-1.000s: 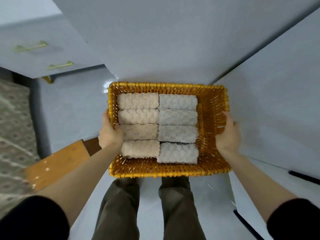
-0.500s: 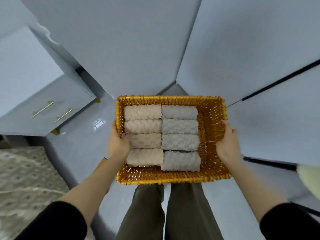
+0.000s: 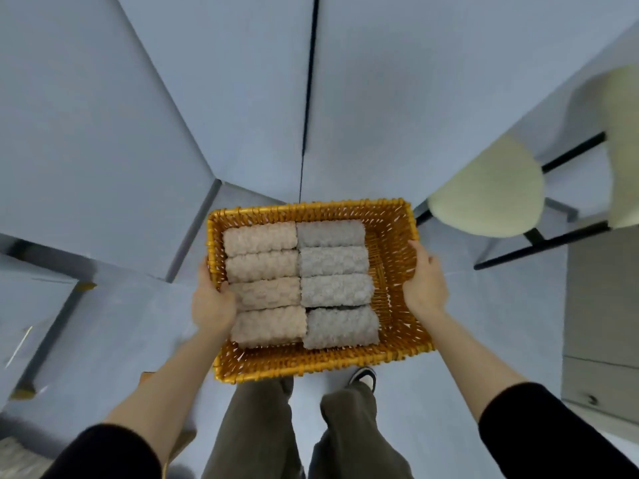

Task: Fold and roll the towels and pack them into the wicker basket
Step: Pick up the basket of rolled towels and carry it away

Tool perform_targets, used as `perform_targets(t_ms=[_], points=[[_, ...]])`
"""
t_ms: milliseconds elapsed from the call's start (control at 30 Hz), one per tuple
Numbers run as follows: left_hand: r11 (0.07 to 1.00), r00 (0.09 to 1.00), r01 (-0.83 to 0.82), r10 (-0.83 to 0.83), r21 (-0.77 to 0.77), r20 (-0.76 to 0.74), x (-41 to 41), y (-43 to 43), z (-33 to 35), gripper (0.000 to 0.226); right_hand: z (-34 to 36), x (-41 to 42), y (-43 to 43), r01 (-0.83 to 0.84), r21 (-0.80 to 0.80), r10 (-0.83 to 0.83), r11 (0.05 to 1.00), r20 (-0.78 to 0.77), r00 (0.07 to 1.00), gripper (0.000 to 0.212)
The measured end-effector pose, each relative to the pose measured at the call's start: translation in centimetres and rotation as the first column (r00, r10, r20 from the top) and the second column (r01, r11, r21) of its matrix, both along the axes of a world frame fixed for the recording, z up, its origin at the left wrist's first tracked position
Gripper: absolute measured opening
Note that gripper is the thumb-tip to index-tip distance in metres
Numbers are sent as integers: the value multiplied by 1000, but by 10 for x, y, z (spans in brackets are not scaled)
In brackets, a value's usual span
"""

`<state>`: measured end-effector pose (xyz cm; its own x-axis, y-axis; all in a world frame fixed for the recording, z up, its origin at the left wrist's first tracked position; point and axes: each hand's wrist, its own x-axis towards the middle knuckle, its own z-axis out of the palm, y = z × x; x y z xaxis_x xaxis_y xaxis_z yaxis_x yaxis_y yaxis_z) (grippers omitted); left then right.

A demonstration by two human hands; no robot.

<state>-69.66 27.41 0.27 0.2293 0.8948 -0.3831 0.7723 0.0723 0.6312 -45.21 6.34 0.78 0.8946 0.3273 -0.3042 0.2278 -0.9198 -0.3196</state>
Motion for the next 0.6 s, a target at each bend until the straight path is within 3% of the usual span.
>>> perform_targets(t_ms=[167,333,600], points=[[987,986,157,-158,35,54,61,-67,11,54,18,28,-103,134,6,-134,991,14,991,75],[947,947,321,-321,30,15,126,-141,25,54,39,49,-207,290,-2,-290,957,19,957,75],[790,790,613,-613,12,15,234,-226,34,50,60,54,-329,584,-45,-585,810,8,811,70]])
